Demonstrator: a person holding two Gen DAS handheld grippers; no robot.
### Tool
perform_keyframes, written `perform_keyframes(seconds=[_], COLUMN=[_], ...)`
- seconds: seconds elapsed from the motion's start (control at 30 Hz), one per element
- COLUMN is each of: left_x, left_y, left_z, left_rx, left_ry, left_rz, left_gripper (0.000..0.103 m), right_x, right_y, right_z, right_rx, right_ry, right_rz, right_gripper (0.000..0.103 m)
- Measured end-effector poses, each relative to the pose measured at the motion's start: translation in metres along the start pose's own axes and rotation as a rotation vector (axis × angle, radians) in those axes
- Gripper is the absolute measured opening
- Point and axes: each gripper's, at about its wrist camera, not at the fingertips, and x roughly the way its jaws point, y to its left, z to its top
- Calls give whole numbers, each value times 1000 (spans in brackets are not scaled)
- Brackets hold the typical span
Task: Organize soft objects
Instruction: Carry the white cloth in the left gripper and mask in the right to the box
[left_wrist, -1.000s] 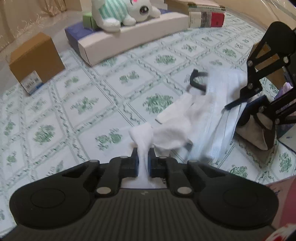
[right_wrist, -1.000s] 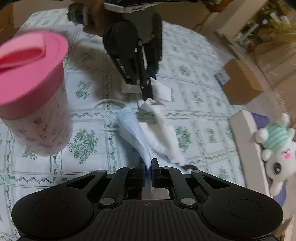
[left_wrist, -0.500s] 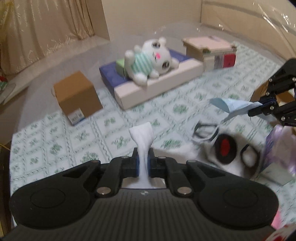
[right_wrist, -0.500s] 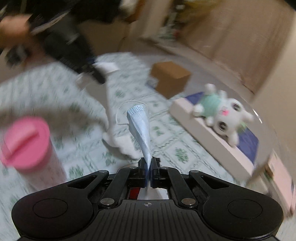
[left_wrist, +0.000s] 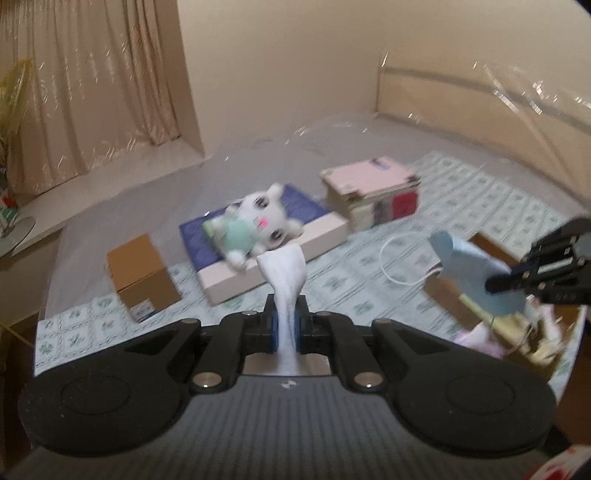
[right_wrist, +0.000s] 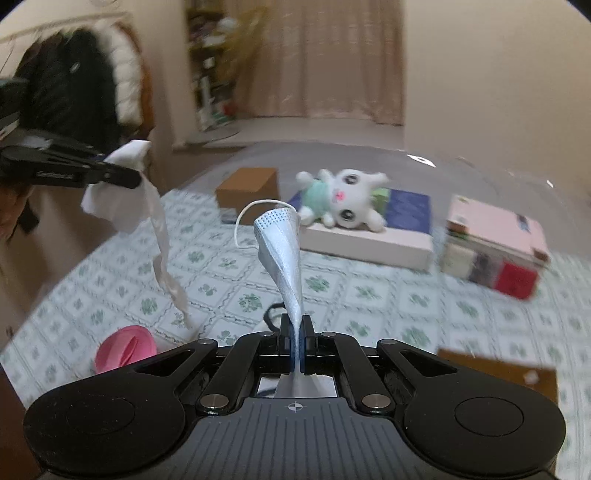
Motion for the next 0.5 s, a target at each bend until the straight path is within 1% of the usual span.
perform_keyframes(seconds=[0.17,0.27,0.37,0.5], left_x=[-25,-34,-36,-29], left_y=[-45,-77,-113,-158], left_z=[16,23,29,37], left_rx=[-26,-34,-31,-29], left_ry=[-50,-75,-92,-98], left_rz=[-62,-115,-172,-245], left_gripper=[7,7,7,7], right_x=[-51,-81,-109,-142], right_y=[-19,-33,-46,-66], right_z=[-20,-34,-47,-67], right_rx=[100,158,196,256], right_ry=[-30,-45,-59,-78], right_rz=[-56,-86,-121,-163], right_gripper=[2,2,2,2])
